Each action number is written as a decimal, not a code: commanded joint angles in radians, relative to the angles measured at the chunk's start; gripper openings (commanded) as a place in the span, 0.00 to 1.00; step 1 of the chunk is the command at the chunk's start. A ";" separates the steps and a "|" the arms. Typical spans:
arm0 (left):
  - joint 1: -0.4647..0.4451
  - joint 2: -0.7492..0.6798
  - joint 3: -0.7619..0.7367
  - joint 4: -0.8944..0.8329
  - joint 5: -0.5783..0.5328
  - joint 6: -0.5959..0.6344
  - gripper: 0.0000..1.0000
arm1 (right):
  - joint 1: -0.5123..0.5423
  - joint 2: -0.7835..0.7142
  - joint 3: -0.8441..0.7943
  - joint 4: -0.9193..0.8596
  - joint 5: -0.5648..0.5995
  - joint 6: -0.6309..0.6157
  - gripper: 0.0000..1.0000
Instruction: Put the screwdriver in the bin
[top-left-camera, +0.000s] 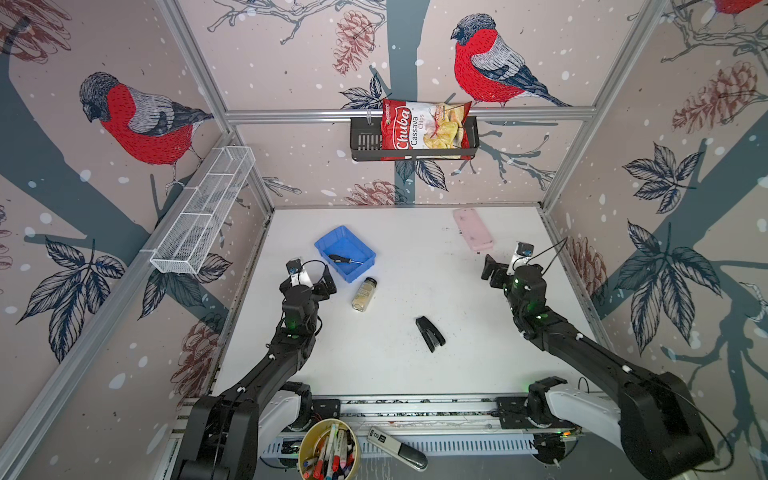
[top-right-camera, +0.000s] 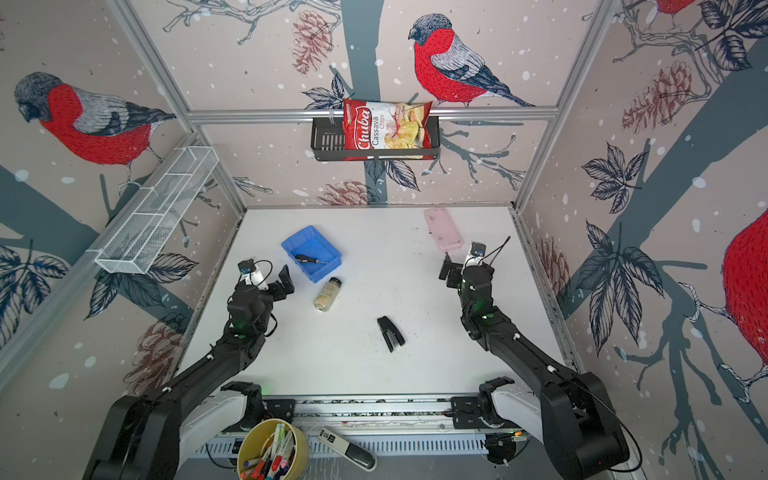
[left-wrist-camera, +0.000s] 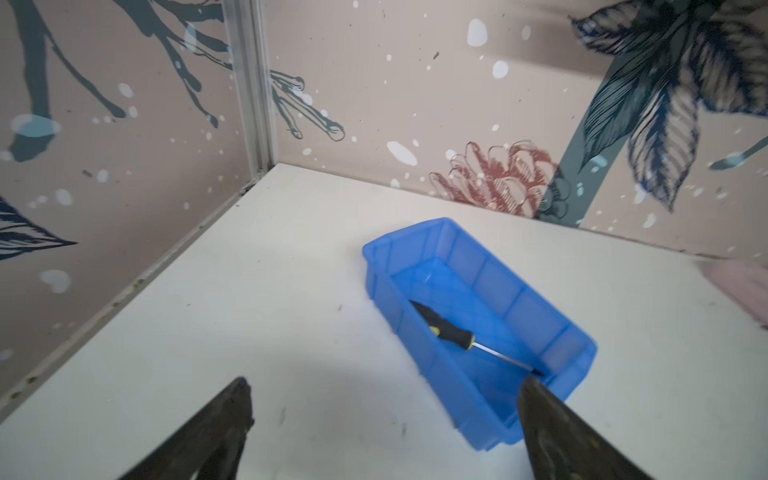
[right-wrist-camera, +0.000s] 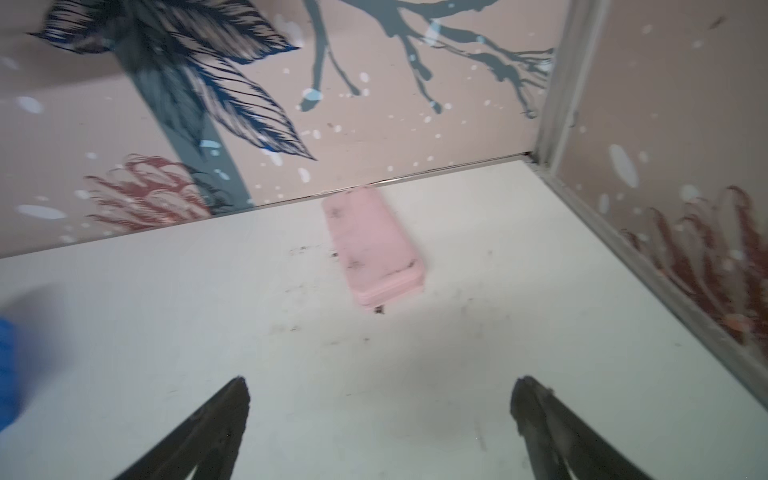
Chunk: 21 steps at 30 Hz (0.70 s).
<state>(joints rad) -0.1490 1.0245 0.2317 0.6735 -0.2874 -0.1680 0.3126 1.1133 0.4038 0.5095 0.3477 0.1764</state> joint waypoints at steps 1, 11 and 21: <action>0.001 0.018 -0.050 0.205 -0.112 0.125 0.98 | -0.050 0.038 -0.077 0.300 0.052 -0.108 1.00; 0.009 0.222 -0.130 0.550 -0.087 0.196 0.98 | -0.159 0.276 -0.143 0.562 0.091 -0.140 1.00; 0.046 0.469 -0.060 0.703 -0.049 0.183 0.99 | -0.245 0.406 -0.219 0.821 -0.012 -0.091 1.00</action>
<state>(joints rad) -0.1097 1.4502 0.1543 1.2743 -0.3672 0.0158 0.0750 1.4975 0.1955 1.1824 0.3614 0.0620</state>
